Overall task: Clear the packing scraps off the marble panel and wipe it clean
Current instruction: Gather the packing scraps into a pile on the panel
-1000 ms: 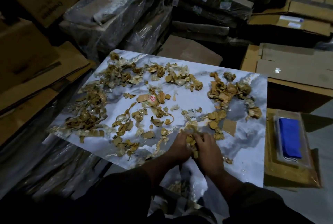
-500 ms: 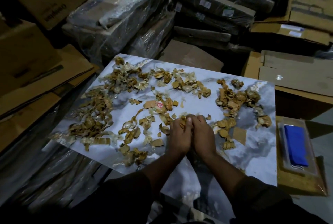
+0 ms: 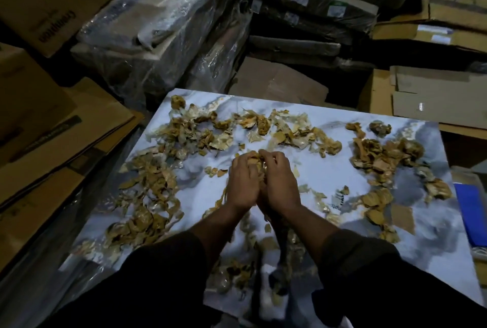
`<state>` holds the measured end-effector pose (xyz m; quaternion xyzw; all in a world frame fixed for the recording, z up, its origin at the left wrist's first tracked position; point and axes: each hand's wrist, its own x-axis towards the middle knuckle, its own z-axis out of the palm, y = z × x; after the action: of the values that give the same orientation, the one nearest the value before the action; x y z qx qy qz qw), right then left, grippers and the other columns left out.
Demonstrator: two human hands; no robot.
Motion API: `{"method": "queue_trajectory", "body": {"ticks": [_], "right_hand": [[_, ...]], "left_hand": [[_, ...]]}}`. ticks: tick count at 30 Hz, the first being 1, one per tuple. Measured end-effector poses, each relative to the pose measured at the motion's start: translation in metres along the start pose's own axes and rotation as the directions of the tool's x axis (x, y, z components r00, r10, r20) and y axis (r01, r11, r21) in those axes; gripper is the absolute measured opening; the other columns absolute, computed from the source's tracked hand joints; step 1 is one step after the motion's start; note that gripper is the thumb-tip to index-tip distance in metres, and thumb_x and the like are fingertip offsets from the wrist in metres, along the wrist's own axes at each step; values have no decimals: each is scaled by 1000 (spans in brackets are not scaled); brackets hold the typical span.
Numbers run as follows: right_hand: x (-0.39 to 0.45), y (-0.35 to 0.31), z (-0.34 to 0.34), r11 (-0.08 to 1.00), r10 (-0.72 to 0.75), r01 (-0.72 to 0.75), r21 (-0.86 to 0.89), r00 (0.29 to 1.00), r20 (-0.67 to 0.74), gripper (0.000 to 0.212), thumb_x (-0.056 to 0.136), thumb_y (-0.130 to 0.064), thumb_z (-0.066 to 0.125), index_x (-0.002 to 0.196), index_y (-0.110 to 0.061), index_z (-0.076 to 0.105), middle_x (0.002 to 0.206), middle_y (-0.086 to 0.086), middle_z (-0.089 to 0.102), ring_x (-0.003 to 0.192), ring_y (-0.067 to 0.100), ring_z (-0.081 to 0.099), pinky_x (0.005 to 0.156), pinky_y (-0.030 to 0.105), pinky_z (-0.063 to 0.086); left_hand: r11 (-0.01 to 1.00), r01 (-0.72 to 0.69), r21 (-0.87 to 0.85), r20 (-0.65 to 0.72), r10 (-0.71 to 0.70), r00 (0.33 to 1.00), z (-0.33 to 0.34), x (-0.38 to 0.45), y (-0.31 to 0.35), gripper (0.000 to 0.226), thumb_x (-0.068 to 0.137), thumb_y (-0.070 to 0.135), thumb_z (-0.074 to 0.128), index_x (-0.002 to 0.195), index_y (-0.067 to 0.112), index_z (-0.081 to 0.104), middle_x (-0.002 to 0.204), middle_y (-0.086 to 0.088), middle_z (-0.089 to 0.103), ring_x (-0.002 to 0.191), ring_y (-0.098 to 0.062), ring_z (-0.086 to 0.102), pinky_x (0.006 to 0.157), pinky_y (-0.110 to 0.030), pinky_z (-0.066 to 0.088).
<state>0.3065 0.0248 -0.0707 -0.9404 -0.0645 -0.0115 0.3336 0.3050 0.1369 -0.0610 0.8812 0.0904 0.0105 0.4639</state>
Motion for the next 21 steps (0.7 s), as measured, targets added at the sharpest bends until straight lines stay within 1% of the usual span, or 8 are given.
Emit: {"method": "queue_trajectory", "body": {"ticks": [3,6,9,11,13,15,18,21], "right_hand": [[-2,9,21,994,24,-20,-109,999,35,68,89,-39,60,151,-23,37,136,4,47,125,26,44,101,45,41],[-9,14,30,976,13,1,-218,998,64,71,87,-47,54,152,-26,35,144,1,44,133,23,38,109,47,27],[-5,15,28,971,-1,28,-239,994,110,81,80,-51,57,154,-27,32,151,1,41,141,23,35,115,55,19],[-5,14,20,972,9,27,-233,989,149,91,75,-53,60,156,-30,25,157,1,33,147,24,28,118,61,9],[-14,15,10,979,8,23,-203,988,152,97,75,-56,62,158,-34,18,163,0,24,152,23,18,121,62,-2],[-29,17,3,983,0,27,-182,989,150,101,75,-60,63,160,-36,13,167,-2,16,155,20,11,122,60,-7],[-50,21,2,988,6,13,-157,993,121,99,78,-64,62,160,-36,14,168,-4,15,155,17,12,123,58,-3],[-55,22,3,986,24,-23,-164,1000,7,86,79,-52,69,154,-31,31,162,0,29,150,21,25,122,52,14]], "left_hand": [[974,-93,206,62,82,995,-4,10,-24,35,106,20,44,138,14,55,137,-8,57,127,-27,47,107,-37,36],[924,-105,368,139,57,989,-9,11,-40,40,103,24,50,142,19,55,140,-6,59,130,-32,45,106,-40,36],[934,-130,334,190,68,979,-17,12,-46,43,102,27,54,144,20,53,143,-6,58,131,-31,46,105,-38,38],[949,-150,276,205,94,974,-22,11,-47,45,101,29,57,144,18,51,144,-6,54,131,-27,48,102,-36,41],[959,-148,240,184,105,977,-26,7,-49,48,101,34,58,144,18,47,144,-5,50,131,-25,50,98,-37,46],[962,-139,236,125,111,986,-31,0,-54,52,101,43,55,147,21,43,148,-2,47,130,-23,54,97,-41,51],[964,-146,223,38,142,989,-37,-15,-60,53,102,48,52,149,25,40,148,2,48,125,-20,58,93,-41,54],[976,-137,170,2,139,990,-40,-28,-63,51,103,47,49,149,28,40,145,5,51,121,-18,61,92,-42,55]]}}
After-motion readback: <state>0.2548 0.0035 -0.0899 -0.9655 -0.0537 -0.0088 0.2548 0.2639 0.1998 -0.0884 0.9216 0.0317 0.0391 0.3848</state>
